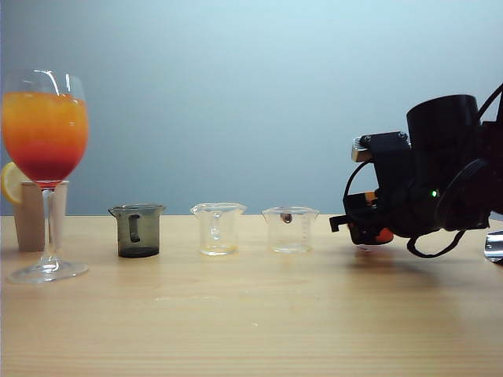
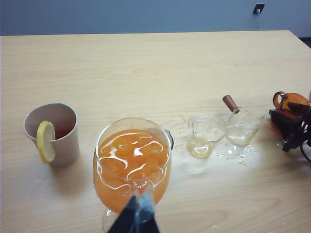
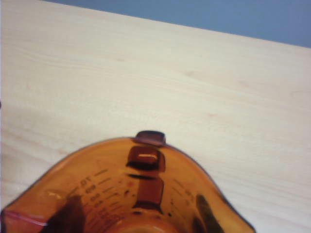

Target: Pick up the fourth measuring cup from the left, pour the grenadine inside into the goblet, and finally put the measuring cup back in its original place.

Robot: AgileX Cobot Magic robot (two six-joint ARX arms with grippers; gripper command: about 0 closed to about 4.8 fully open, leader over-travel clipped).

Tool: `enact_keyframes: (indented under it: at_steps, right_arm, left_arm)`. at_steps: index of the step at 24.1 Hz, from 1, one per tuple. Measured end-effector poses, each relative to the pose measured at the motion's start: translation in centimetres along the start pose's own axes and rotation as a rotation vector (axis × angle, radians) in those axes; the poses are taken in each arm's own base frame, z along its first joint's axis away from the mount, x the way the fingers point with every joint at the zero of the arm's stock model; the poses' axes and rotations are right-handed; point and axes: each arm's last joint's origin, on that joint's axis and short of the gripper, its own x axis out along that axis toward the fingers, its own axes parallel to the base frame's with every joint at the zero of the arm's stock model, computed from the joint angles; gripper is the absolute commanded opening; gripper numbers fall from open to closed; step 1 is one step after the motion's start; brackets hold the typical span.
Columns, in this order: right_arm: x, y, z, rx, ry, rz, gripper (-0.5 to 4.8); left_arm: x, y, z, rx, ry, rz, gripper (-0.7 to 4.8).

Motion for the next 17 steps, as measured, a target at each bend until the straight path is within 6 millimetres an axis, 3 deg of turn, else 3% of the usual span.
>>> enact_keyframes:
  at_steps: [13,15,17]
  right_arm:
    - [0.91,0.25,-0.58,0.011,-0.003,0.016,-0.04]
    - [0.91,0.25,-0.58,0.011,-0.004,0.016,0.59]
    - [0.91,0.25,-0.58,0.011,-0.003,0.016,1.7]
  left_arm:
    - [0.0,0.0,0.0,0.0,0.0,0.0,-0.06]
    - [0.01,0.0,0.0,0.0,0.0,0.0,-0.06]
    - [0.03,0.0,0.0,0.0,0.001,0.0,-0.06]
